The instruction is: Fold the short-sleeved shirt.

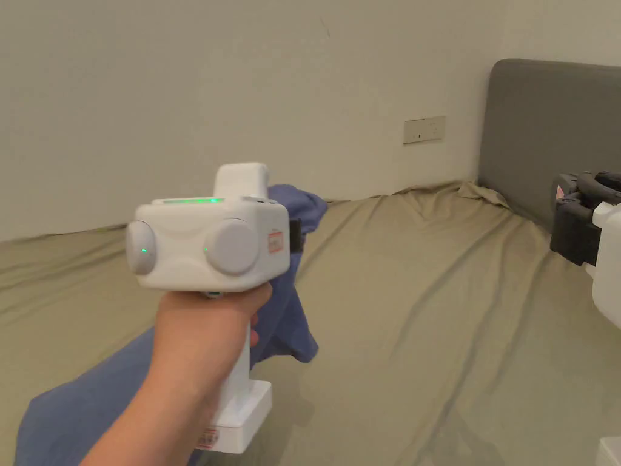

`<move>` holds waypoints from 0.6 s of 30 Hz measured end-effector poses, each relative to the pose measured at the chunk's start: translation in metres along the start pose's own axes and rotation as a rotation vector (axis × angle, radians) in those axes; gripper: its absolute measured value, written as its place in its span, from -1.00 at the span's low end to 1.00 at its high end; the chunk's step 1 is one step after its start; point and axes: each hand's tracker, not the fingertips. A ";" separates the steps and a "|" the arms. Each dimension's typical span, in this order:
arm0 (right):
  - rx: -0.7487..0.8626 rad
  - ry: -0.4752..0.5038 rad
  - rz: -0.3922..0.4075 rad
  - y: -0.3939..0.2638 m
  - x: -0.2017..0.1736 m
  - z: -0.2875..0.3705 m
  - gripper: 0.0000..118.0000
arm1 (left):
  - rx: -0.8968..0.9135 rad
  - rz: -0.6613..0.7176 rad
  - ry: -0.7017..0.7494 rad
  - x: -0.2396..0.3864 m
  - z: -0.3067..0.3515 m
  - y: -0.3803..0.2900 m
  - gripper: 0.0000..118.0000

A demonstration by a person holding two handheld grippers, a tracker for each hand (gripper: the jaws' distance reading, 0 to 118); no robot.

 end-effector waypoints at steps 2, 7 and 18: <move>-0.005 -0.043 0.026 -0.001 0.017 0.010 -0.93 | -0.090 -0.034 -0.109 0.048 -0.038 -0.028 -0.94; -0.025 -0.105 0.058 -0.005 0.055 0.035 -0.93 | -0.342 -0.114 -0.148 0.144 -0.129 -0.122 -0.94; -0.026 -0.127 0.109 -0.008 0.071 0.049 -0.93 | -0.573 -0.190 -0.006 0.168 -0.215 -0.271 -0.83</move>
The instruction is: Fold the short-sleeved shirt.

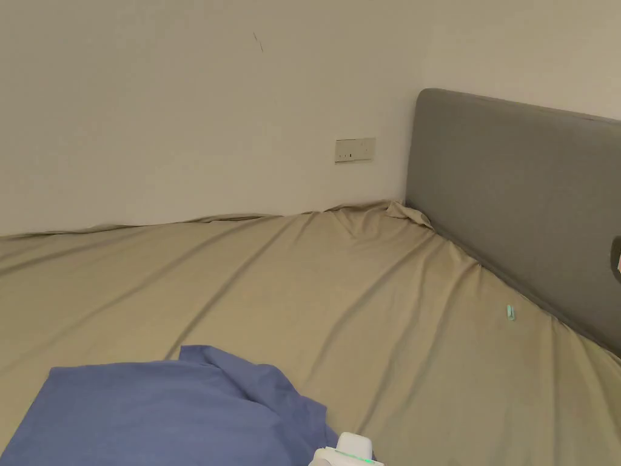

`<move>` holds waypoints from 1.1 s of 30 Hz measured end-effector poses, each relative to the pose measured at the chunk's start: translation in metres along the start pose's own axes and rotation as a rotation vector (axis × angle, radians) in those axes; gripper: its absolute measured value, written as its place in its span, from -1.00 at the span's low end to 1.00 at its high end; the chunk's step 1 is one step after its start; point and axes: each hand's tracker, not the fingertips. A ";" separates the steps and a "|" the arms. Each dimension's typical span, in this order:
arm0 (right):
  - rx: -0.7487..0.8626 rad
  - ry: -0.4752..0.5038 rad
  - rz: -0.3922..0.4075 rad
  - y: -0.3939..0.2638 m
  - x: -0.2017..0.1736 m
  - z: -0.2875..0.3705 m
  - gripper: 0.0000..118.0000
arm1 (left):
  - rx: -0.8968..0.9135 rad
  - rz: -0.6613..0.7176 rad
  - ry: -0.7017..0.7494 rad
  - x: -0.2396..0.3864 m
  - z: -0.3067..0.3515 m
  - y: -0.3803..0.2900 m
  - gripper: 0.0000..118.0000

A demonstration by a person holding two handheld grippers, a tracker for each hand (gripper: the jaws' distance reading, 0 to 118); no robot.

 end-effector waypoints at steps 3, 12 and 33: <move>0.021 0.029 -0.040 0.000 -0.006 -0.003 -0.93 | -0.025 0.195 -0.247 -0.038 0.029 0.021 0.91; 0.104 0.267 -0.188 -0.015 -0.045 0.002 -0.93 | 0.811 0.373 -0.149 -0.243 0.333 -0.049 1.00; -0.088 0.494 -0.128 -0.062 -0.139 -0.028 -0.93 | 0.398 0.689 0.247 -0.331 0.306 -0.233 -1.00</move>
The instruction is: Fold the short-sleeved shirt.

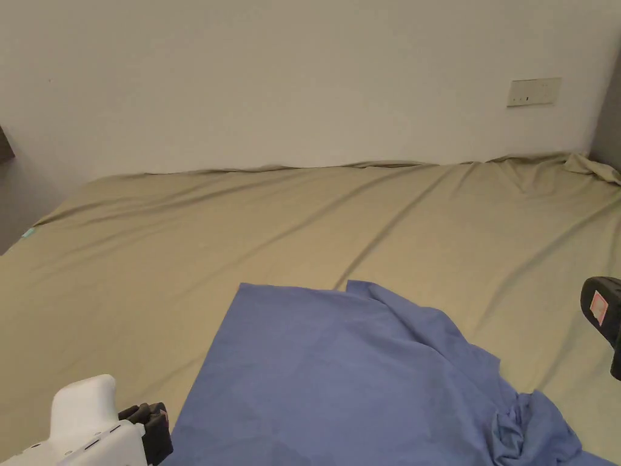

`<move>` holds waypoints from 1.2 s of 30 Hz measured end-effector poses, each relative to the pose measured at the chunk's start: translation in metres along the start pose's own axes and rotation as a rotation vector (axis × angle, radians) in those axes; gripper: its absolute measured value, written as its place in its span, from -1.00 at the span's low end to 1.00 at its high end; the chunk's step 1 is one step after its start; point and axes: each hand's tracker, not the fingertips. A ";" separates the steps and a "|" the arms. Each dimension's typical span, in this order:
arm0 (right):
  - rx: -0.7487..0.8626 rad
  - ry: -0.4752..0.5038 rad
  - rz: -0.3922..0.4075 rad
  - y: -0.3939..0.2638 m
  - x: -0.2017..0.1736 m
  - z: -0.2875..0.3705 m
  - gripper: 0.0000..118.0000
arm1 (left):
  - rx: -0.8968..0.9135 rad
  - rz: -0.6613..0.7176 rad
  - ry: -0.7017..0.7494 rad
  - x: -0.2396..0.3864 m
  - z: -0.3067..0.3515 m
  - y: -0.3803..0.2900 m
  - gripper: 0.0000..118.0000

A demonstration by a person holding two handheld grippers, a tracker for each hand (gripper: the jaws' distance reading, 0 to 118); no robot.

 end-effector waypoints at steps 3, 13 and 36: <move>-0.012 -0.004 0.006 -0.006 0.001 -0.012 -0.93 | 0.008 -0.059 -0.005 0.009 -0.038 0.017 -1.00; -0.164 -0.047 0.068 -0.053 0.016 -0.060 -0.93 | -0.217 -0.319 0.095 0.055 -0.349 0.118 1.00; -0.473 -0.221 0.028 -0.129 0.069 -0.088 -0.93 | -0.082 -0.326 0.024 0.075 -0.378 0.114 -1.00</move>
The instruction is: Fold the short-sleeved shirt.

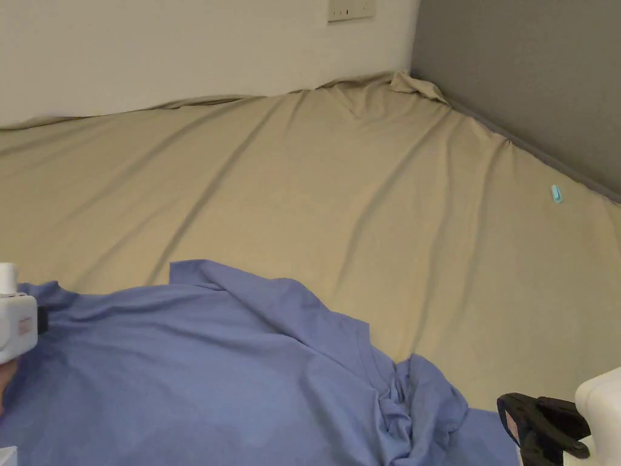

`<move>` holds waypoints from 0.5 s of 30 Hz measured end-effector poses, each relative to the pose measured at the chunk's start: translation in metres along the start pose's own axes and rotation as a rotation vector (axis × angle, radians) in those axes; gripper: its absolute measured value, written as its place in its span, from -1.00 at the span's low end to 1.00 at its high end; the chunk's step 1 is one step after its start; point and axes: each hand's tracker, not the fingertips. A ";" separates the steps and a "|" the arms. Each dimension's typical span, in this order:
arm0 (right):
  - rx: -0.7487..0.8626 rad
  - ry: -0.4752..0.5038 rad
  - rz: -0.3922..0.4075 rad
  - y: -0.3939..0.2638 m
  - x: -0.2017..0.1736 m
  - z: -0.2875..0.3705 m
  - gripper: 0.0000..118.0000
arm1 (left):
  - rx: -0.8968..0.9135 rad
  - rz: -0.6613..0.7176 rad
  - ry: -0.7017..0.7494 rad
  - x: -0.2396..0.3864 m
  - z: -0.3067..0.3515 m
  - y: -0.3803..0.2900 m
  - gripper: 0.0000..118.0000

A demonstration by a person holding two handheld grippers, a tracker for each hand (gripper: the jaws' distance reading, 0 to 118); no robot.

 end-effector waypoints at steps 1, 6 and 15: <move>-0.002 0.004 -0.006 -0.002 0.004 0.003 -0.93 | 0.028 0.128 -0.014 -0.011 0.023 0.002 -1.00; -0.002 0.000 -0.044 -0.006 0.025 0.008 -0.93 | 0.177 0.473 -0.223 -0.070 0.139 0.008 -1.00; -0.123 0.140 -0.149 -0.010 0.047 -0.077 1.00 | 0.292 0.394 -0.212 -0.086 0.260 -0.019 -1.00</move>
